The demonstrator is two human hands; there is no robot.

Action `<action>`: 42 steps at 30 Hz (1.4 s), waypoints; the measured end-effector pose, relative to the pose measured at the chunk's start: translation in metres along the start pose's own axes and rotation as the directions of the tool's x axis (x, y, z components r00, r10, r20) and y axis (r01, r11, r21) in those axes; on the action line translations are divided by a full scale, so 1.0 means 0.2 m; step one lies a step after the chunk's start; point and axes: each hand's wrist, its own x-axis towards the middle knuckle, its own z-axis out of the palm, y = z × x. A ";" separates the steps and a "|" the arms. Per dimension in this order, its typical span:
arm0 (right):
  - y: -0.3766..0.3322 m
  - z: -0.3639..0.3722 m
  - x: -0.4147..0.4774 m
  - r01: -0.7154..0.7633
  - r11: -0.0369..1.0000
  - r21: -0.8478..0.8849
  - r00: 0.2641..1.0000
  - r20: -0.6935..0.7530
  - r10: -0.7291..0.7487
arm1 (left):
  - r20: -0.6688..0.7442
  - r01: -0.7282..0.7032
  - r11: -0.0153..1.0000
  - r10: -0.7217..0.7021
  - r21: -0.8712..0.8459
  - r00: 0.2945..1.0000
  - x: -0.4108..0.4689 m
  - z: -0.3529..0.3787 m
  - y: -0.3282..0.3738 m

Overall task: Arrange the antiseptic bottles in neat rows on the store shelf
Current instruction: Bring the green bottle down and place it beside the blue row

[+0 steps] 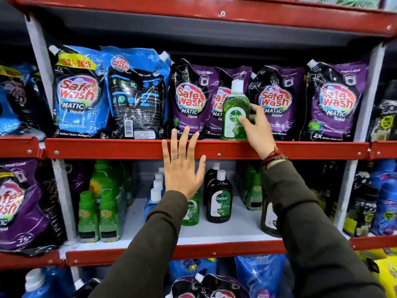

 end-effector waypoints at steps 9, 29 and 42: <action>-0.12 -0.02 -0.01 0.079 0.981 0.175 0.997 -0.009 -0.079 | 0.009 -0.012 1.000 0.012 0.022 1.000 0.00 0.00 -0.01; 0.26 0.18 -0.67 0.018 0.952 0.306 0.986 0.151 -0.067 | 0.274 0.061 0.998 -0.049 -0.033 0.960 -0.72 0.06 -0.03; 0.75 0.56 -0.98 -0.161 0.962 0.221 0.962 0.252 0.103 | 0.534 0.152 0.988 -0.125 -0.007 0.836 -1.26 0.15 -0.06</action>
